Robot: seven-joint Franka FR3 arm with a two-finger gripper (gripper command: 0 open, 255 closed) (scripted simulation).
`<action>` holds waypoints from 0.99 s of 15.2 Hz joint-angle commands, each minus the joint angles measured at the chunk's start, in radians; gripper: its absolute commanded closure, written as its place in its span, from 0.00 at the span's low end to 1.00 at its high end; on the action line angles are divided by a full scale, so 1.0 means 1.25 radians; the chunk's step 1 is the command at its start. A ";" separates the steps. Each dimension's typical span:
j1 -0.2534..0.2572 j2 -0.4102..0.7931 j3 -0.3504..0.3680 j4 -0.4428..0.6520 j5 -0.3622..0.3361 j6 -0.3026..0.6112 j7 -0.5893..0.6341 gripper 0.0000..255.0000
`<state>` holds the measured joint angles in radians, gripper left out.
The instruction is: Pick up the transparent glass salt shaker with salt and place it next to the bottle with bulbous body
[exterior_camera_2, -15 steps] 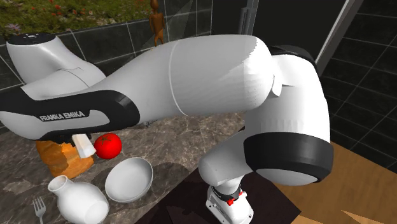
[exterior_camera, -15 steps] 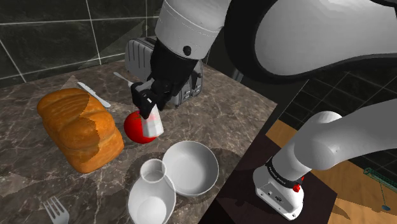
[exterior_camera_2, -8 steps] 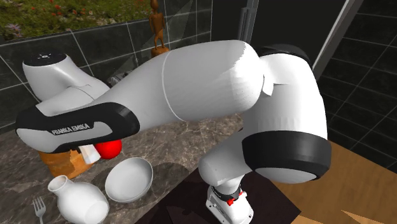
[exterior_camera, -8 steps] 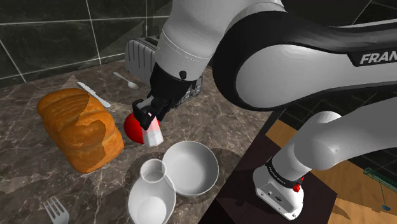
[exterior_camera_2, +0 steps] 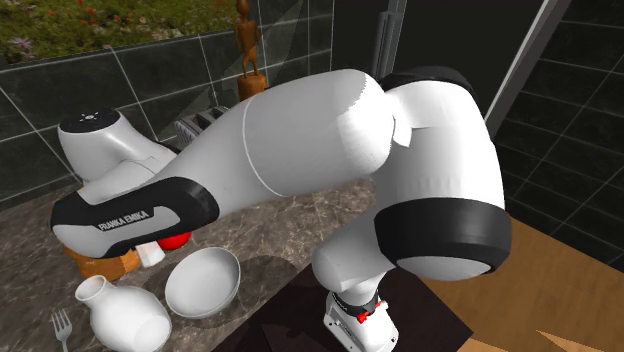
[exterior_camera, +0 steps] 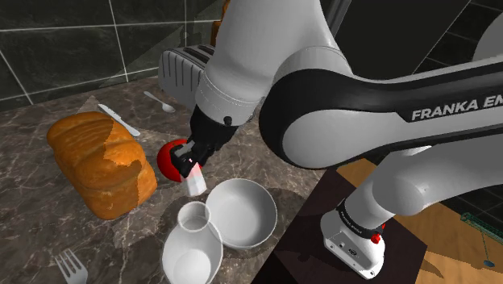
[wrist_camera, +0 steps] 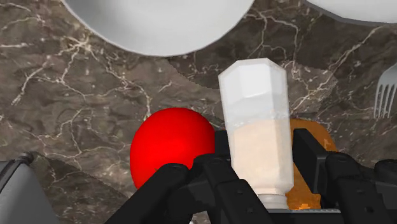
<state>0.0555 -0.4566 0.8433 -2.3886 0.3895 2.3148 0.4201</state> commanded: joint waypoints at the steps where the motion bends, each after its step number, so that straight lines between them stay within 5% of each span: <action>1: -0.005 0.013 0.014 -0.015 -0.001 0.028 0.003 1.00; 15: -0.060 0.120 0.114 -0.095 -0.040 0.210 0.042 1.00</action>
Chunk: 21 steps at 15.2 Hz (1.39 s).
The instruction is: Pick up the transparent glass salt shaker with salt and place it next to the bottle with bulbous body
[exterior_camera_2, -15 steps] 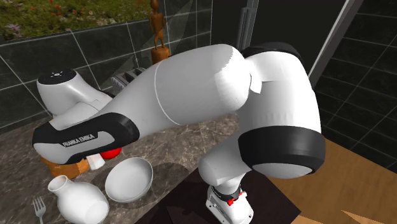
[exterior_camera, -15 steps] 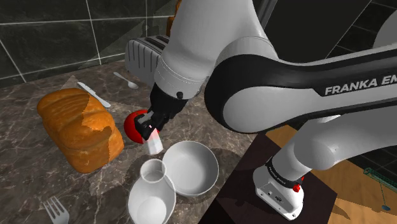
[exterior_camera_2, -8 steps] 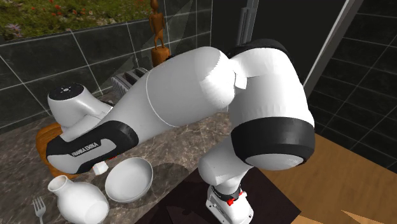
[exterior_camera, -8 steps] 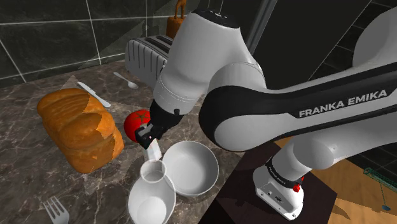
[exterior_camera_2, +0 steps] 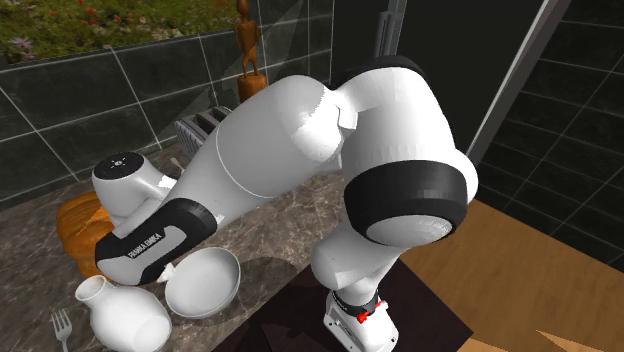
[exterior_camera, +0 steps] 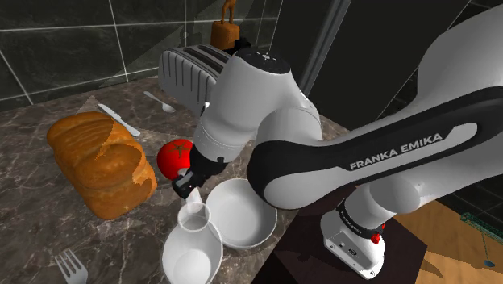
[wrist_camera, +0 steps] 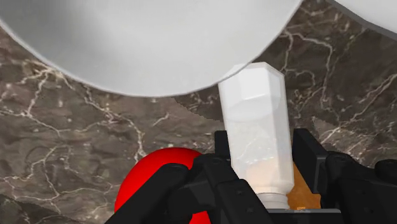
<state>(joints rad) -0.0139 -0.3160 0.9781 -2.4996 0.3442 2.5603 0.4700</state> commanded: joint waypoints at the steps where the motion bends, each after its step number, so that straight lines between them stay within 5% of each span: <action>1: -0.011 0.017 0.016 -0.011 -0.010 0.027 0.008 1.00; 4: -0.043 0.055 0.053 -0.026 -0.042 0.075 0.033 1.00; 12: -0.043 0.055 0.053 -0.026 -0.042 0.075 0.033 1.00; 13: -0.043 0.055 0.053 -0.026 -0.042 0.075 0.033 0.00; 18: -0.043 0.055 0.053 -0.026 -0.042 0.075 0.033 0.00; 21: 0.042 -0.049 -0.040 -0.016 0.041 -0.031 -0.027 0.00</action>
